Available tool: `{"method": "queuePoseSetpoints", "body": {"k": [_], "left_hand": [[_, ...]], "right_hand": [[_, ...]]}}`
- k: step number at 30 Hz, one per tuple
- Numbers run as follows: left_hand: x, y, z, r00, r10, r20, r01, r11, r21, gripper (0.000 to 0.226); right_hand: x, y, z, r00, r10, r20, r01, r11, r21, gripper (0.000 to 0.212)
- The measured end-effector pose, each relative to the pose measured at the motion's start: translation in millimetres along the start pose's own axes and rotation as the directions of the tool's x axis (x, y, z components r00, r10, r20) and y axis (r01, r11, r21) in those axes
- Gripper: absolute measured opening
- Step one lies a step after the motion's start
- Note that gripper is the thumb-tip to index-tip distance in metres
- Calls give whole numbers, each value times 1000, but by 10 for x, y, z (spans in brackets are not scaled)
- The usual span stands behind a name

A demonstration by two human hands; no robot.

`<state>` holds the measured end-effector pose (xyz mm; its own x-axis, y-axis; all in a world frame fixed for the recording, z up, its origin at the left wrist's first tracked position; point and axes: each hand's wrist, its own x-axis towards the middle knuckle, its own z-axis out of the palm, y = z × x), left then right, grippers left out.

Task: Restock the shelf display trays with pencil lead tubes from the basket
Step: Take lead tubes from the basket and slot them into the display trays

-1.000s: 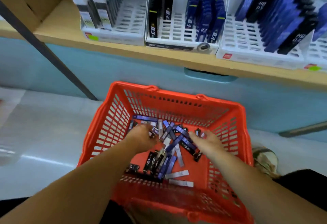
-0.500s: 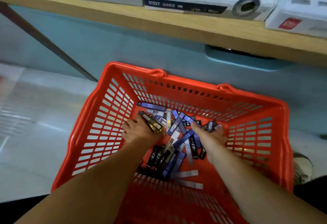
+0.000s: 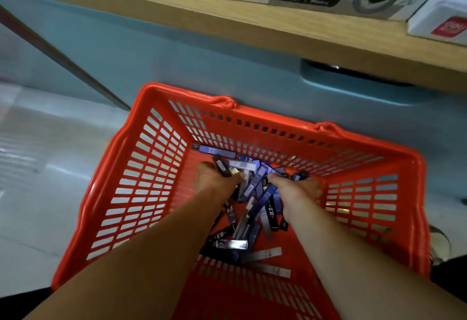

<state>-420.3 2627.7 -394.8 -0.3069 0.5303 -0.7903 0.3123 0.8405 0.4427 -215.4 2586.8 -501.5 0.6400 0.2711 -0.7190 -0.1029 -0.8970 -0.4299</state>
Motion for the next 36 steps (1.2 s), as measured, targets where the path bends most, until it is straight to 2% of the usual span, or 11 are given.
{"method": "queuePoseSetpoints", "body": {"k": [1, 2, 5, 11, 15, 19, 22, 25, 29, 33, 36], "left_hand": [[2, -19, 63, 1000, 28, -2, -28, 999, 27, 82], [-57, -1, 114, 998, 57, -17, -56, 997, 56, 83], [-154, -14, 232, 989, 144, -22, -139, 976, 167, 87], [-363, -94, 194, 965, 256, 64, -264, 930, 257, 89], [-389, -113, 180, 968, 232, 96, -250, 921, 300, 102], [-405, -62, 216, 975, 192, 112, -216, 939, 266, 104], [-429, 0, 272, 975, 208, 76, -221, 935, 278, 91], [-477, 9, 363, 972, 214, 100, -226, 966, 128, 74], [-614, -6, 499, 957, 214, 194, -206, 977, -57, 56], [-634, 7, 489, 956, 187, 228, -154, 976, -151, 54], [-630, -6, 547, 929, 199, 312, -171, 978, -116, 48]], "right_hand": [[-51, 10, 3, 1000, -5, 7, 6, 1000, -13, 114], [-524, -239, -152, 998, -46, 37, 46, 999, 13, 102], [-902, -414, -316, 985, -128, 119, 121, 991, 65, 58], [-1005, -520, -592, 929, -170, 330, 141, 984, 108, 23], [-1002, -603, -726, 863, -117, 491, 119, 993, 26, 22], [-981, -606, -710, 838, -119, 533, 146, 989, -8, 22], [-912, -583, -695, 845, -142, 515, 156, 988, 17, 31], [-905, -582, -670, 855, -119, 505, 98, 993, 67, 38], [-948, -558, -662, 835, -142, 531, 141, 989, 42, 16], [-920, -478, -719, 832, -67, 550, 61, 998, 31, 26], [-906, -432, -731, 830, -54, 556, 20, 998, 66, 20]]}}
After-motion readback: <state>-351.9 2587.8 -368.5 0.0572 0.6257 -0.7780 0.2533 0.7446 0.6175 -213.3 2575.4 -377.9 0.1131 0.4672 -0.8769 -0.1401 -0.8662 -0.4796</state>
